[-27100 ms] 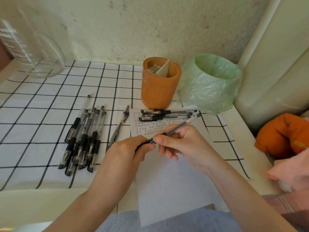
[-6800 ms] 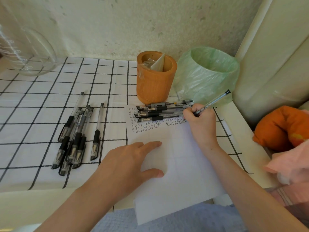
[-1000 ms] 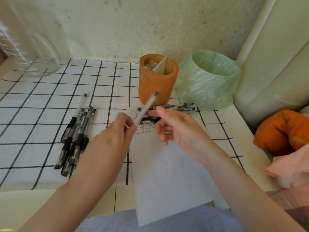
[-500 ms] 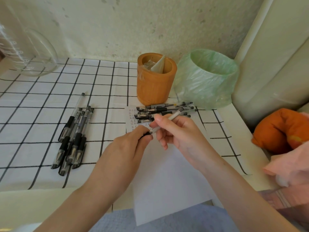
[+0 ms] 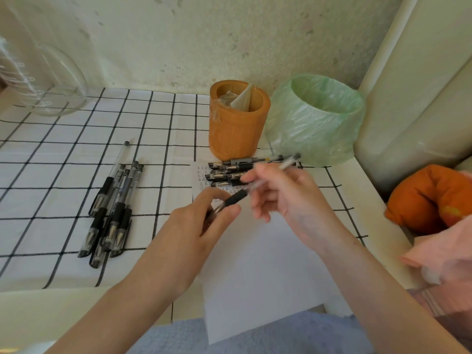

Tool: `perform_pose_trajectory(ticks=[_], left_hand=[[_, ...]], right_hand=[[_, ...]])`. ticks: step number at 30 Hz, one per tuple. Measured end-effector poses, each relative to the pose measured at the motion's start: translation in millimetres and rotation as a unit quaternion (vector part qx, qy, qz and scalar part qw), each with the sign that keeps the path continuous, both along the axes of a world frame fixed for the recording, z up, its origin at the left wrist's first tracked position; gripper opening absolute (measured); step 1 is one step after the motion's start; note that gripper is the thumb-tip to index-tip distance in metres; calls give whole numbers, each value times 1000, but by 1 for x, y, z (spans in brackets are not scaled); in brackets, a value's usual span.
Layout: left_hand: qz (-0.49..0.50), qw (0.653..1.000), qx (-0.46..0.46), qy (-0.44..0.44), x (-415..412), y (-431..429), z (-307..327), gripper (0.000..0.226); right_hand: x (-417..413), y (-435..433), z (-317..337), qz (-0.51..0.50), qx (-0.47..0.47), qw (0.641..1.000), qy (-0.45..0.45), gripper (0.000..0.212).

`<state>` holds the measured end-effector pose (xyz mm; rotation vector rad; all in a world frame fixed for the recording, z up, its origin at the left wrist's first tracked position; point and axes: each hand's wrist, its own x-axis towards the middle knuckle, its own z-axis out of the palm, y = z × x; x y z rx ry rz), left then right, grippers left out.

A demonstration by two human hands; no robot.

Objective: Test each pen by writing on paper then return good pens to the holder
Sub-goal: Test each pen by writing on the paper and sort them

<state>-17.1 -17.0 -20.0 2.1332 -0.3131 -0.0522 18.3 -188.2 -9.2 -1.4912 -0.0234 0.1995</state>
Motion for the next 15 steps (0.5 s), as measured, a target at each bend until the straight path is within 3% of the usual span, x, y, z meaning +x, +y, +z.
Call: perform_pose_trajectory(ticks=[5, 8, 11, 15], left_hand=[[32, 999, 3, 15, 3, 7, -7, 24], [14, 999, 27, 40, 3, 5, -10, 26], [-26, 998, 54, 33, 1, 2, -10, 22], [-54, 992, 111, 4, -1, 2, -8, 21]], right_hand=[[13, -37, 18, -77, 65, 994, 33, 32], [16, -45, 14, -111, 33, 993, 14, 8], [21, -43, 2, -144, 3, 989, 21, 22], [27, -41, -5, -165, -54, 985, 8, 8]])
